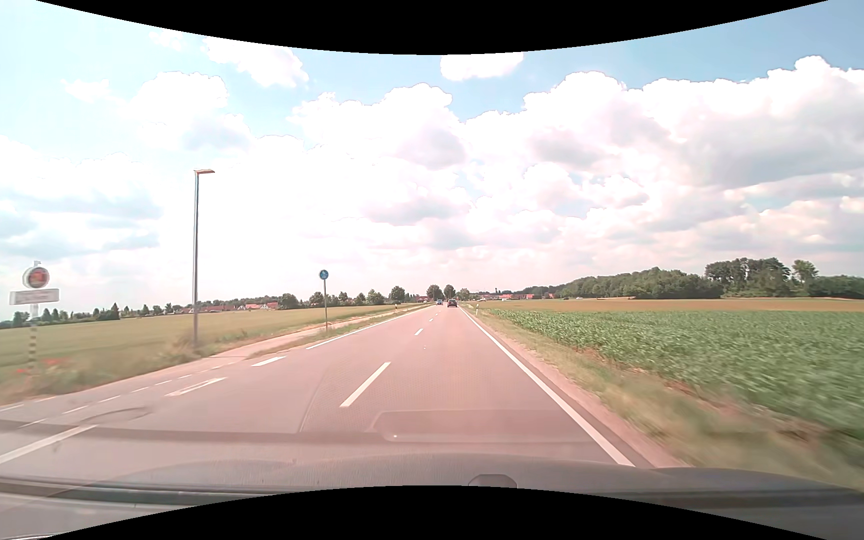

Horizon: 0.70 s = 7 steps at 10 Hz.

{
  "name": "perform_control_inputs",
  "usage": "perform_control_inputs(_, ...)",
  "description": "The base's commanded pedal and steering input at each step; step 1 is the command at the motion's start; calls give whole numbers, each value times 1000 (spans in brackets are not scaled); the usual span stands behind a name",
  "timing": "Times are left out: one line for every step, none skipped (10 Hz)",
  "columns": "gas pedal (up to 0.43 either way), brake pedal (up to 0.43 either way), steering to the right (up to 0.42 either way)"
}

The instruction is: Follow the waypoints while adhering to traffic rules and regulations

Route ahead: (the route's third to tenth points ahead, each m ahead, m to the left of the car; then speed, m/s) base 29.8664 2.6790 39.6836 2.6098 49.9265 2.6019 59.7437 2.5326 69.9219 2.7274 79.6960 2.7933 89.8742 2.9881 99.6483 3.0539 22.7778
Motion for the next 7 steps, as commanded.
perform_control_inputs(197, 0, -2)
perform_control_inputs(189, 0, -2)
perform_control_inputs(189, 0, -3)
perform_control_inputs(177, 0, -2)
perform_control_inputs(169, 0, -2)
perform_control_inputs(157, 0, -2)
perform_control_inputs(157, 0, -2)
